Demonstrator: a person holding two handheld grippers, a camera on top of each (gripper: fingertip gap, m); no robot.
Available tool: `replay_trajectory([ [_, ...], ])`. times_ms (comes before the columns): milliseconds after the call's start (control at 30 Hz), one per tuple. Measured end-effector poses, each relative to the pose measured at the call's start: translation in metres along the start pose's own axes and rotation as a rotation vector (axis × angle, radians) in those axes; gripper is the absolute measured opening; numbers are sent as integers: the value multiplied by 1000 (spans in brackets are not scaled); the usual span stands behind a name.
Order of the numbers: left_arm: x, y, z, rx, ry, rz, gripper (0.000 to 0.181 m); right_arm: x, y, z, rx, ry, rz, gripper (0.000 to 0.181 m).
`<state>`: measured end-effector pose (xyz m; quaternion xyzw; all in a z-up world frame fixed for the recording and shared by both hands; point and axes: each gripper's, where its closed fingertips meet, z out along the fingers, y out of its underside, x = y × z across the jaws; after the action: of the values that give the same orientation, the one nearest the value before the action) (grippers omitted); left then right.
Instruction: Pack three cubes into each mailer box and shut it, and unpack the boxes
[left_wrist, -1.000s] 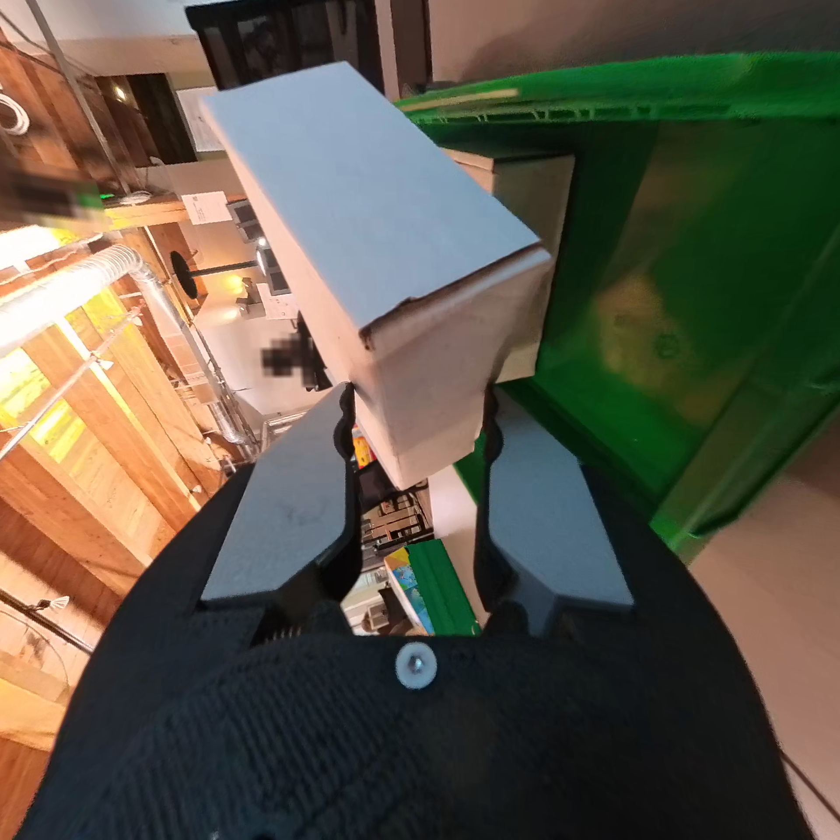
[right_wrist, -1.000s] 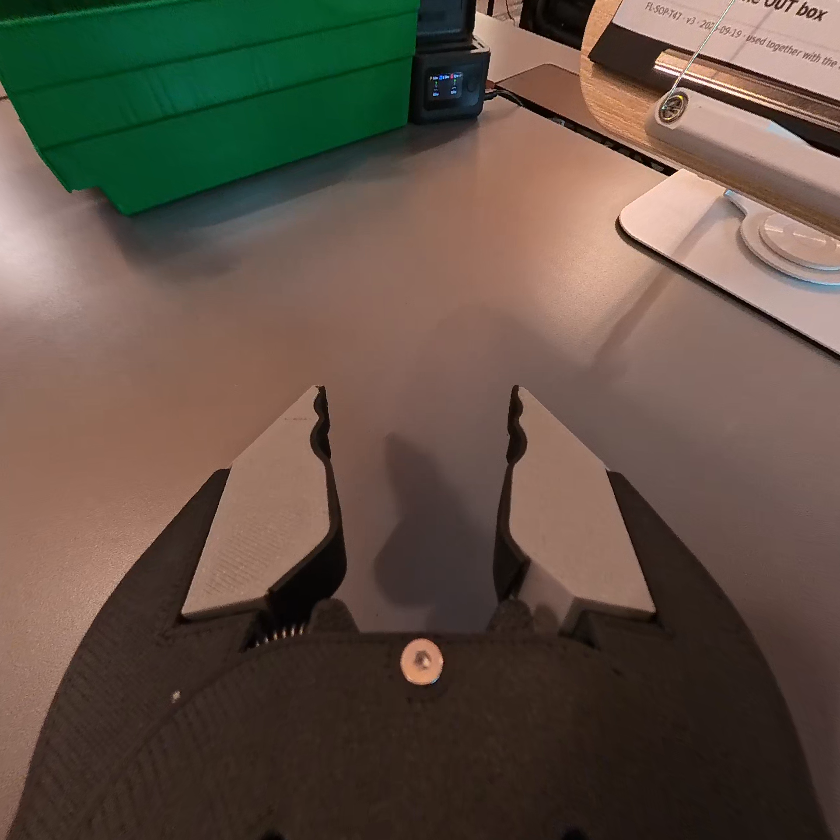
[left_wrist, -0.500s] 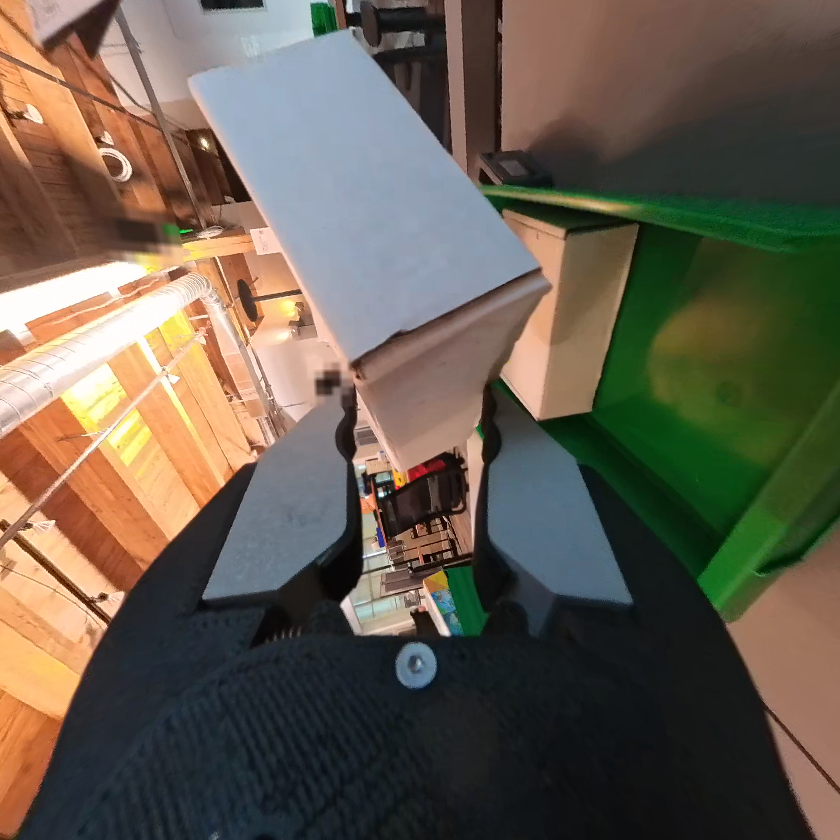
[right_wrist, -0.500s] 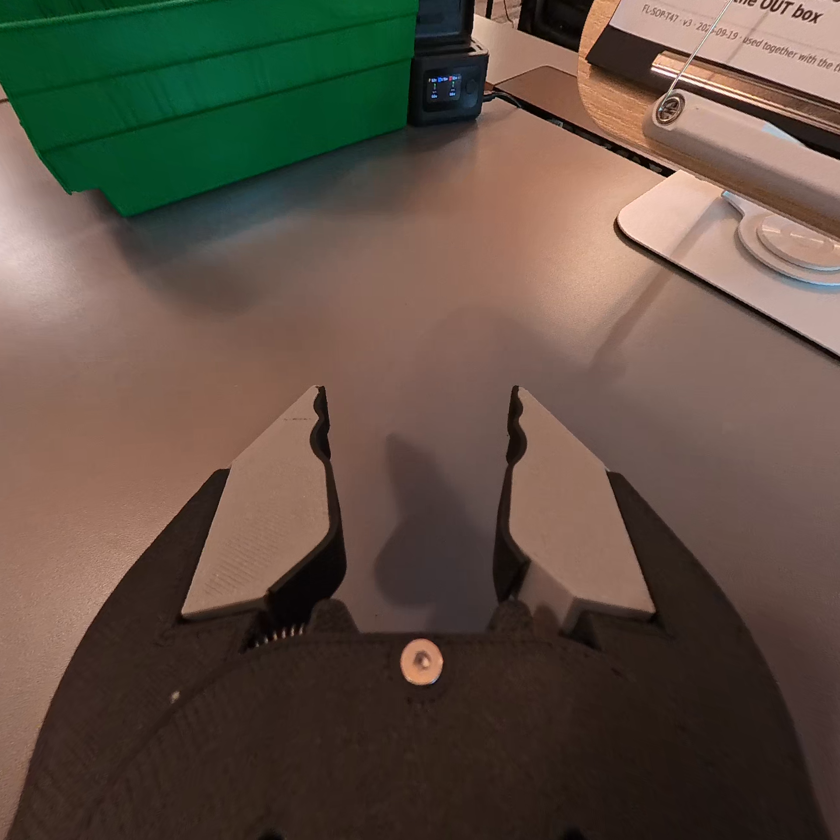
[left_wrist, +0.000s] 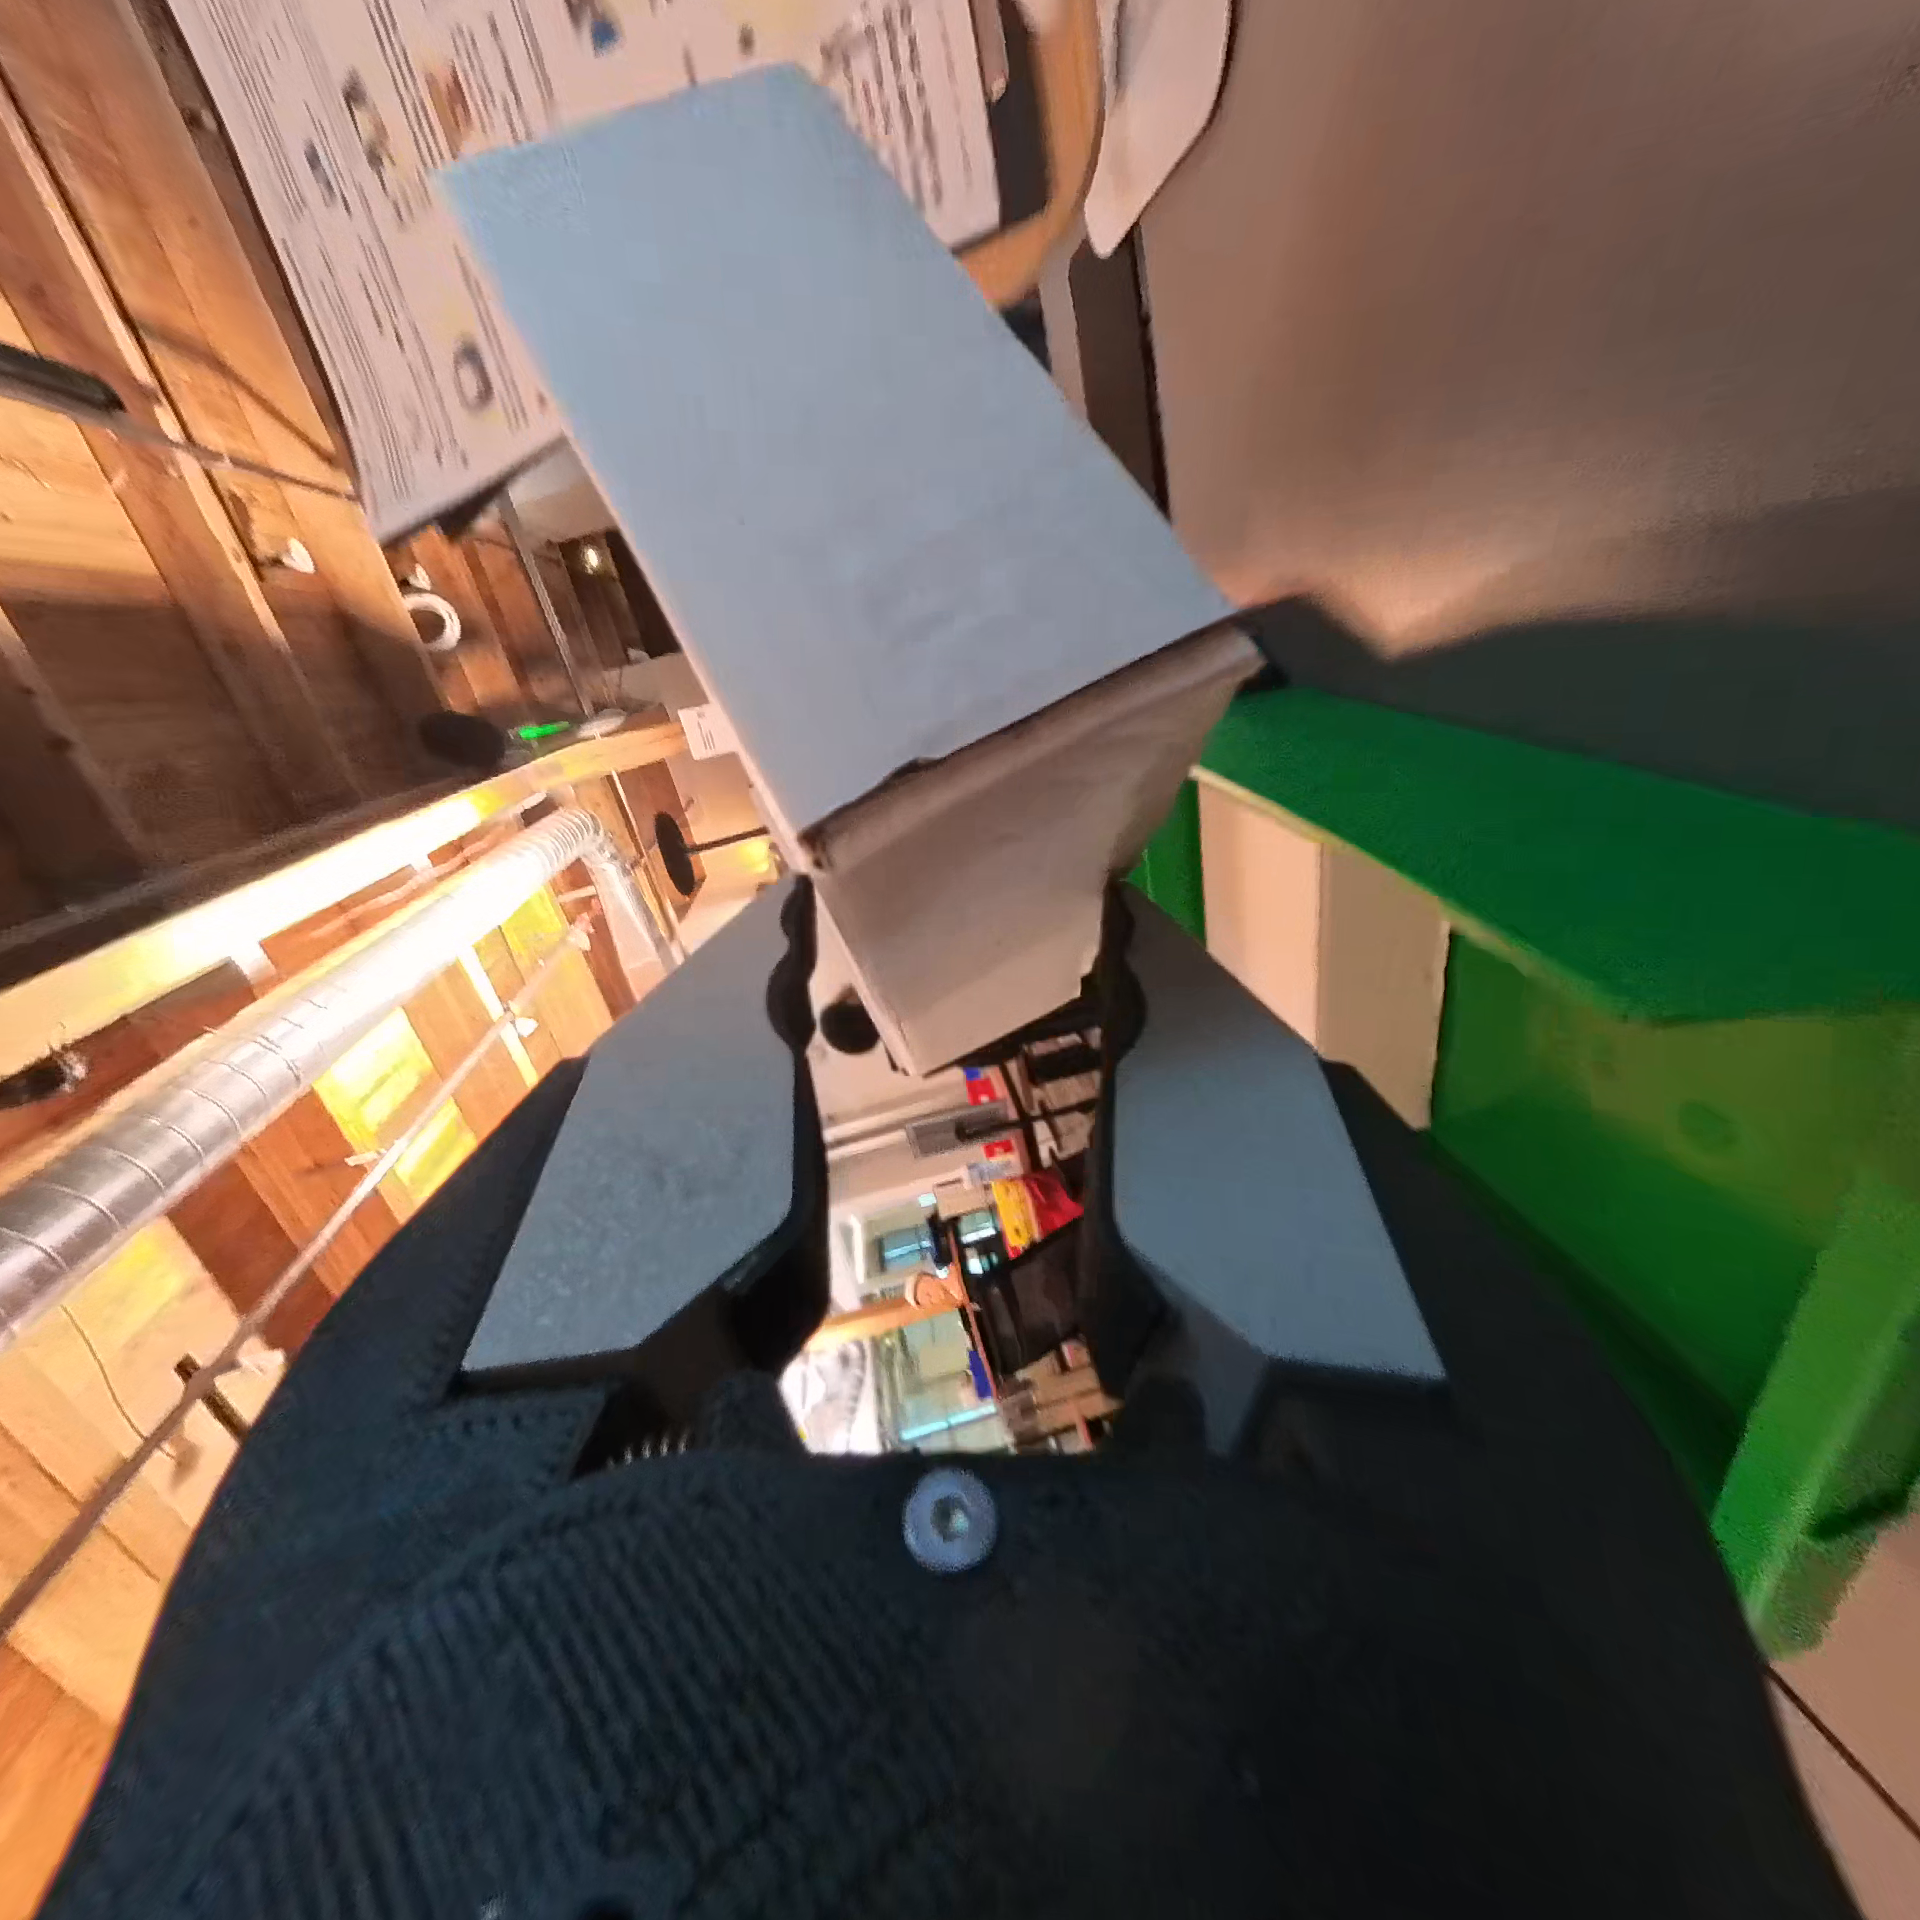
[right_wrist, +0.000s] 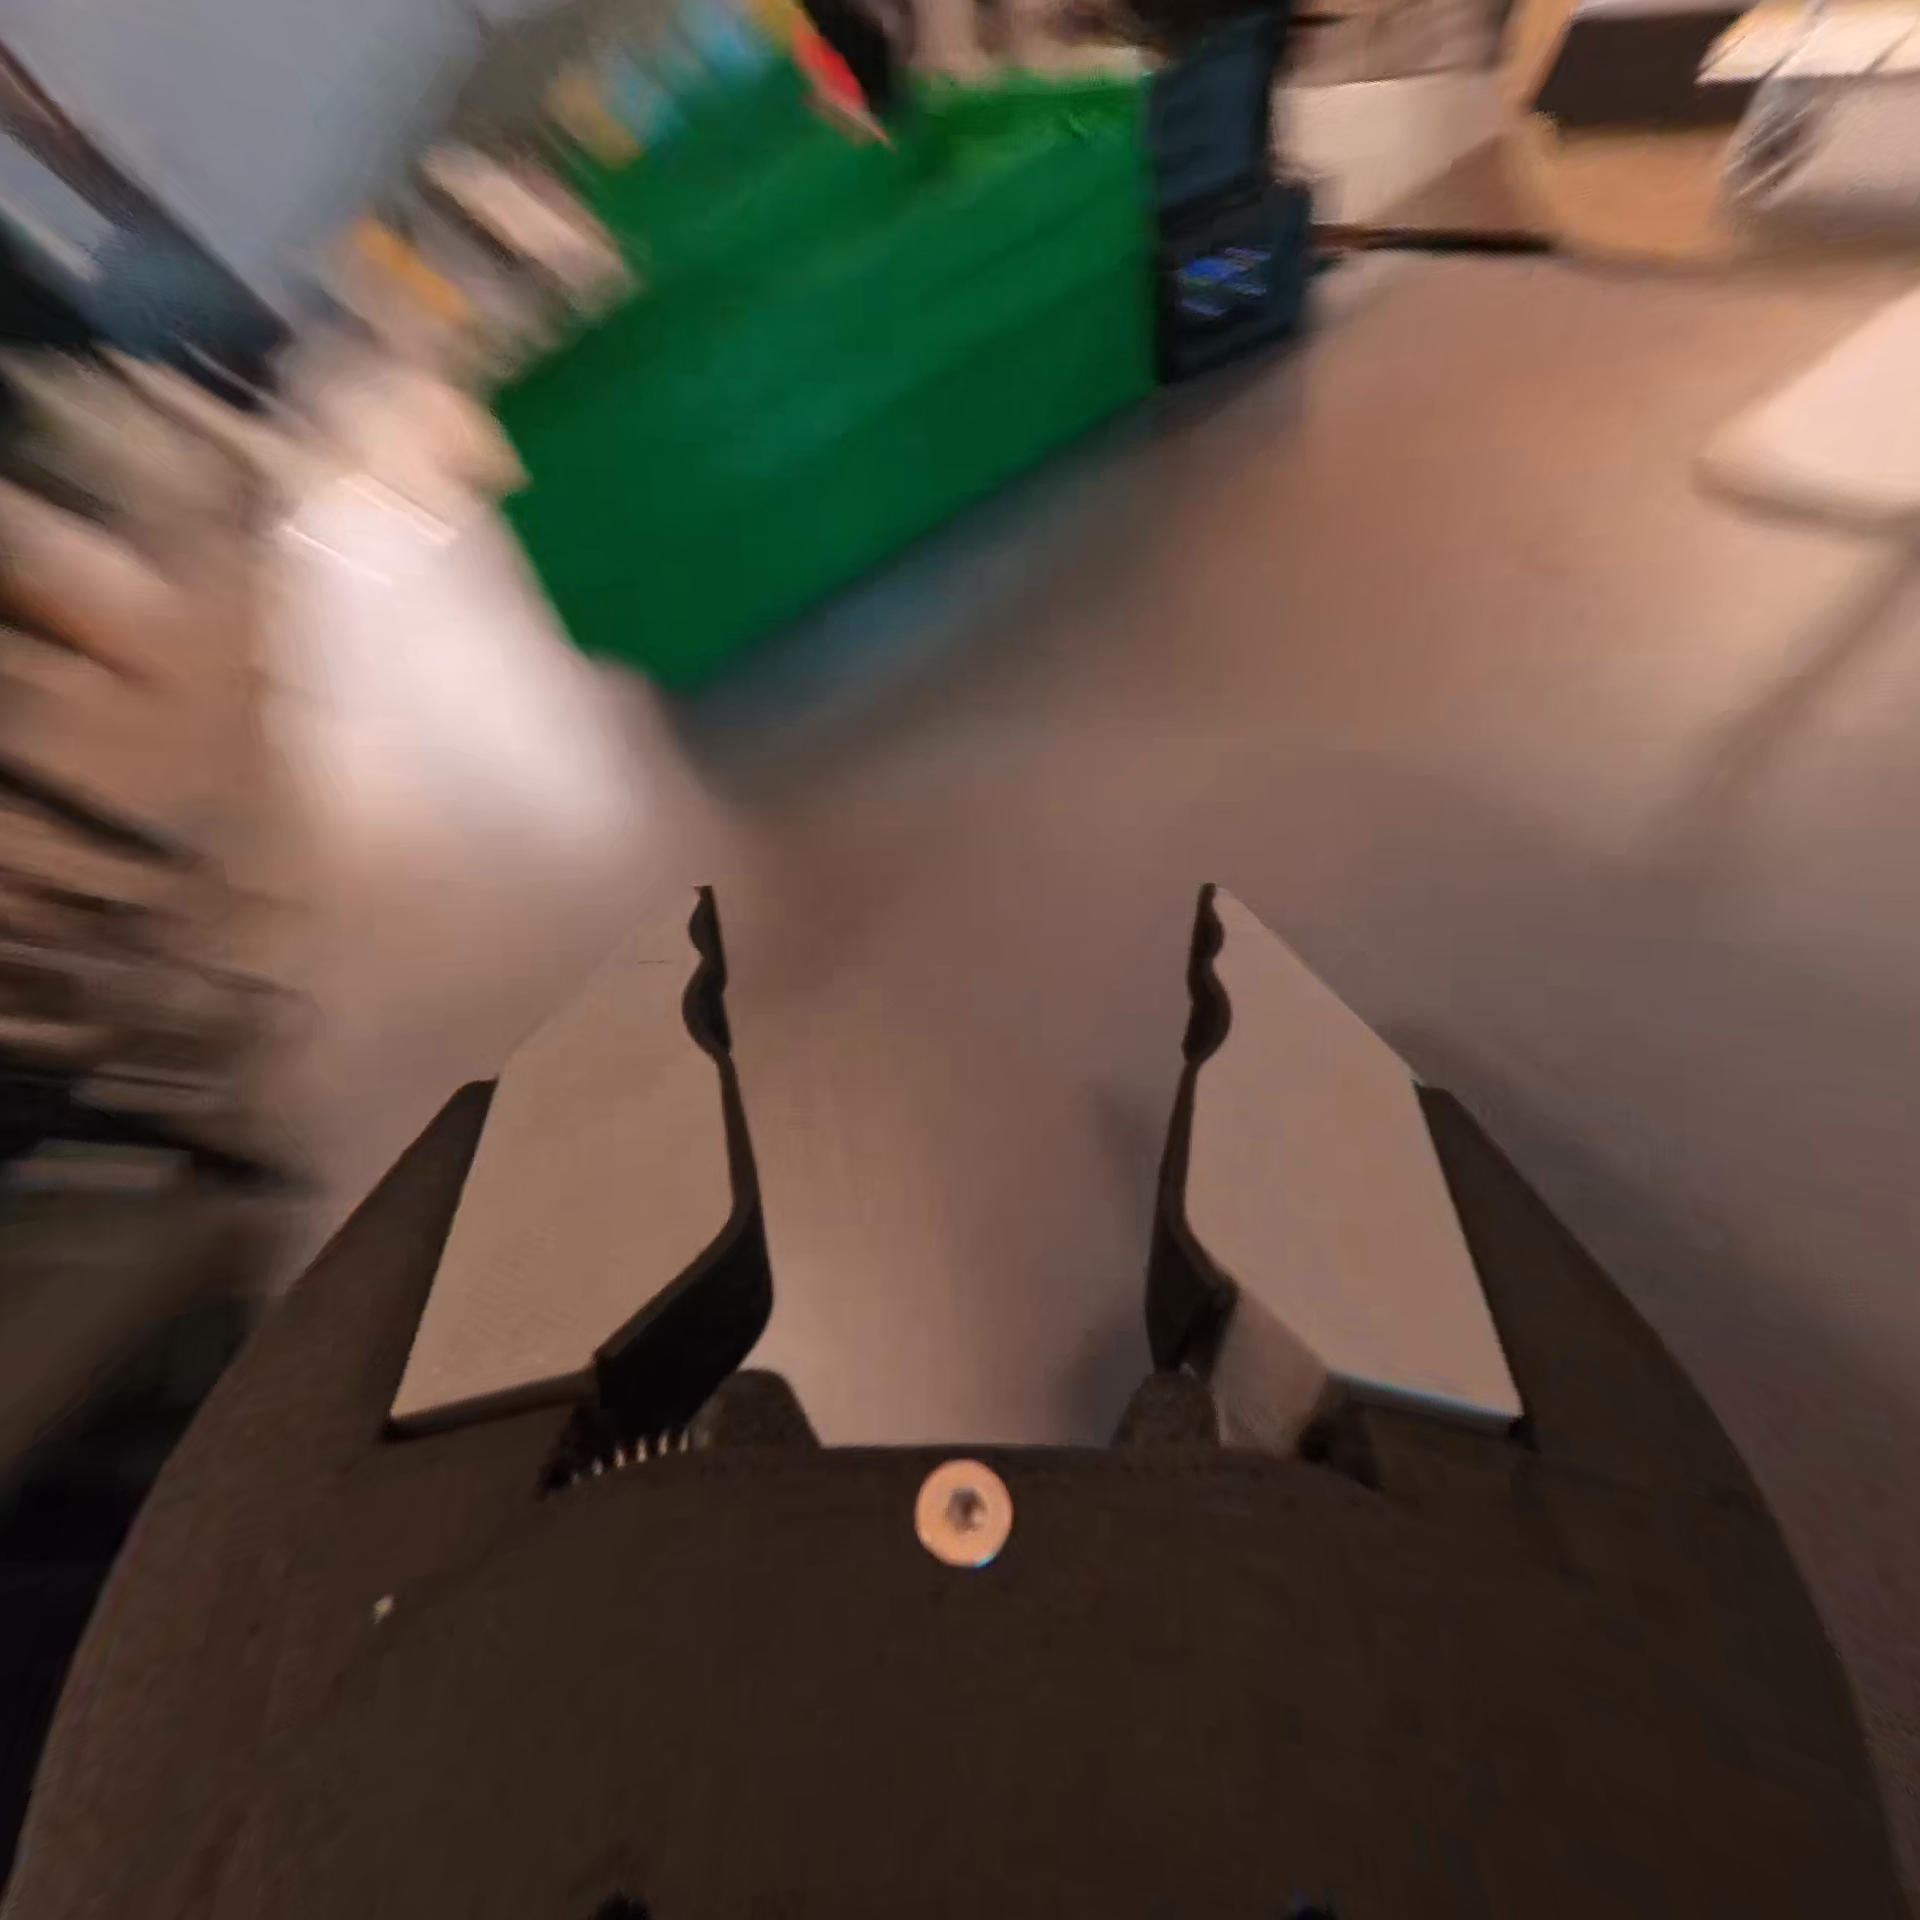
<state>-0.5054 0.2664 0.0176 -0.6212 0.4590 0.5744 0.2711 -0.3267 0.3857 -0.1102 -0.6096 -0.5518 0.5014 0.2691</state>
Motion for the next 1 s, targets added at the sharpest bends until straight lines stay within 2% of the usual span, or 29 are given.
replay_trajectory([
  [100, 2, -38, -1, 69, 8, 73, 54, -20, -26, -18, 113, -322, 280, 95],
  [167, 7, -66, 0, 124, 23, 96, 54, -24, -36, -29, 151, -420, 350, 94],
  [233, 14, -92, 3, 168, 33, 130, 51, -26, -37, -31, 148, -423, 323, 99],
  [267, 18, -104, 5, 191, 24, 149, 33, -29, -36, -31, 139, -426, 313, 103],
  [300, 15, -120, 4, 243, -27, 157, 3, -35, -35, -31, 130, -453, 317, 104],
  [333, 12, -134, 2, 294, -64, 143, 0, -41, -33, -30, 114, -489, 343, 105],
  [367, 20, -146, 4, 323, -24, 108, 0, -42, -26, -26, 64, -496, 385, 106],
  [433, 55, -175, 8, 369, 100, 72, 0, -38, -1, -12, -65, -458, 434, 69],
  [500, 89, -198, 15, 390, 120, 164, 0, -38, 13, -6, -120, -449, 432, 68],
  [533, 89, -207, 18, 399, 71, 142, 0, -40, 16, -6, -135, -453, 416, 72],
  [567, 89, -211, 18, 412, 91, 100, 0, -41, 17, -6, -145, -445, 403, 79],
  [667, 91, -214, 23, 407, 174, 0, 0, -35, 17, -6, -132, -399, 383, 75],
  [767, 91, -207, 27, 363, 174, 61, 0, -23, 17, -6, -127, -342, 387, 75],
  [833, 93, -192, 31, 292, 188, 93, 0, -17, 17, -7, -120, -303, 365, 75],
  [900, 98, -167, 37, 168, 246, 51, 0, -9, 14, -9, -106, -246, 318, 75],
  [1000, 104, -130, 29, 3, 363, -132, 10, 0, 7, -15, -76, -182, 264, 75],
])
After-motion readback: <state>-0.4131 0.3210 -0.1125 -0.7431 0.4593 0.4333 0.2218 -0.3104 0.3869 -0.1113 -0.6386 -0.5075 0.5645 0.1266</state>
